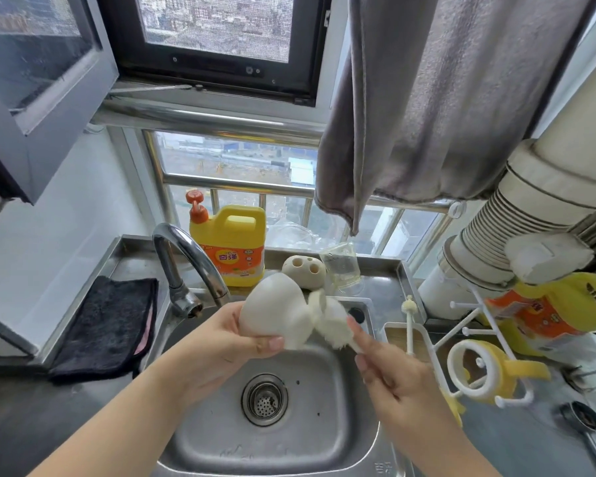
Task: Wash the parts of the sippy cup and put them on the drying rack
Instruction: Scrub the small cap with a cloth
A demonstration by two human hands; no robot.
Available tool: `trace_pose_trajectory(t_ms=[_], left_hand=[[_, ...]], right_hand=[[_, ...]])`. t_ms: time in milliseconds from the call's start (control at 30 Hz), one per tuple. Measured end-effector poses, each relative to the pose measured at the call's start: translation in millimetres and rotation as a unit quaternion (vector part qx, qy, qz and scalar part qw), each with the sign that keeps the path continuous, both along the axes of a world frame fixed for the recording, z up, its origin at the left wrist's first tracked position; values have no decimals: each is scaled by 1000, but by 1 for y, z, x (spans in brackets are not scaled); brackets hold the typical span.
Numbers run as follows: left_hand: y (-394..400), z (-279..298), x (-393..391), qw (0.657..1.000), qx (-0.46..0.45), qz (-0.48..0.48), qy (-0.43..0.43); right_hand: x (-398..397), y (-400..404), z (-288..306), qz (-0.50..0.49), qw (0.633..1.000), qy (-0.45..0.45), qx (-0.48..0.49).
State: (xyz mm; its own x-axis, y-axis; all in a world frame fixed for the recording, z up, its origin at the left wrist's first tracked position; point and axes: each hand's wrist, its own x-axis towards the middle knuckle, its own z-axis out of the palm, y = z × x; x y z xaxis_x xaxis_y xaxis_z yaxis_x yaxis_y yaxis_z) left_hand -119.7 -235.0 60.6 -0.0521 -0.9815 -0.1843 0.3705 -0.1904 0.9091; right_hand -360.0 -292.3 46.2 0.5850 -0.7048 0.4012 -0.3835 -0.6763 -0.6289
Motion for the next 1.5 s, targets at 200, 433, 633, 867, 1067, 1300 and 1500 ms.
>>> trace_pose_trajectory(t_ms=[200,433,633,867,1067,1300,1500], left_hand=[[-4,2,0,997,-35,-40,59],[-7,0,-9,979,10,35,200],[-14,5,-13,966,86,144,194],[-13,6,-17,969,90,143,183],[-12,-1,-11,960,98,162,205],[-13,1,-12,963,91,147,209],[-11,-2,-6,957,112,166,210]], right_hand=[[17,4,14,38,997,-62,8],[11,3,13,-4,1000,12,-7],[14,18,8,-16,980,185,-68],[24,-3,18,-53,993,94,-57],[12,10,12,-39,987,150,-49],[34,3,20,-1,992,110,-63],[22,-7,14,-33,991,128,-34]])
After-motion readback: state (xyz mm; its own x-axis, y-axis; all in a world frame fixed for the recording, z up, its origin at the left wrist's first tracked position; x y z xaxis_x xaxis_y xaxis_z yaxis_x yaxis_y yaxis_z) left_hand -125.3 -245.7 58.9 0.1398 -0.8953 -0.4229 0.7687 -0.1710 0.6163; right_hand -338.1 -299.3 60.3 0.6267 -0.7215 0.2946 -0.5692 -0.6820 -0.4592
